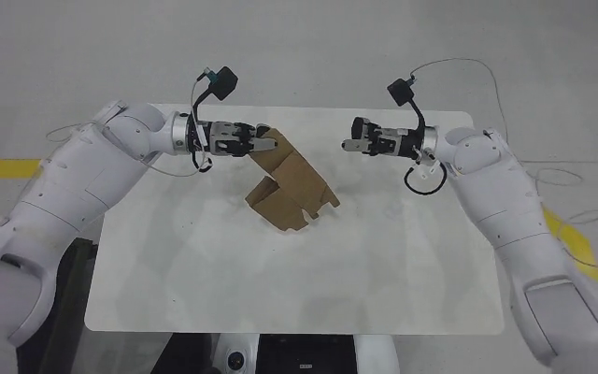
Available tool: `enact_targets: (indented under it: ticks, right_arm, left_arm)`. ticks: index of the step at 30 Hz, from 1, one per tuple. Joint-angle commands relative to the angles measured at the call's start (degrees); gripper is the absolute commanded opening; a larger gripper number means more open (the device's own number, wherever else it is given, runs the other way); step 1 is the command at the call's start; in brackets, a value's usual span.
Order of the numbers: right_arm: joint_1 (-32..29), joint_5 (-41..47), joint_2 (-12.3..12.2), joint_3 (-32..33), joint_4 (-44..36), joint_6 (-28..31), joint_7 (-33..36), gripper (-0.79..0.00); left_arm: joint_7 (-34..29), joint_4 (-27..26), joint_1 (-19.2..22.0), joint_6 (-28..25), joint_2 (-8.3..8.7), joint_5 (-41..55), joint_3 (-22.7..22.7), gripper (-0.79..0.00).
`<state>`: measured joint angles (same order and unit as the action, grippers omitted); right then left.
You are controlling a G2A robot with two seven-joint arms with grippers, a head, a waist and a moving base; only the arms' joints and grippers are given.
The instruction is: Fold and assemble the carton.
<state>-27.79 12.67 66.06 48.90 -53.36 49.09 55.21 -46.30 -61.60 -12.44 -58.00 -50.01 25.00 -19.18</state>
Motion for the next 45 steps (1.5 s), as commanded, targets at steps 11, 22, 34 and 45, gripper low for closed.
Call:
enact_targets:
  ticks: [11, 22, 34, 45]
  right_arm:
    - [5.18, 7.36, -0.6, -19.04, -1.97, 6.76, -6.76, 0.0]
    - [9.99, 13.95, -0.83, -30.75, -2.62, 8.91, -8.91, -0.148]
    - [12.12, 16.62, -0.5, -35.83, -3.65, 8.91, -8.91, -0.505]
    - [13.05, 18.92, -0.14, -38.76, -4.28, 8.91, -8.91, -0.733]
  left_arm:
    - [0.0, -1.82, 2.49, 0.0, 1.78, 6.23, 5.3, -0.785]
    - [0.0, -2.63, 4.64, 0.0, 2.36, 8.59, 9.24, -0.785]
    - [0.0, -2.35, 4.62, 0.0, 2.19, 9.01, 9.44, -0.785]
    - [0.0, -2.0, 4.95, 0.0, 2.2, 9.47, 9.44, -0.055]
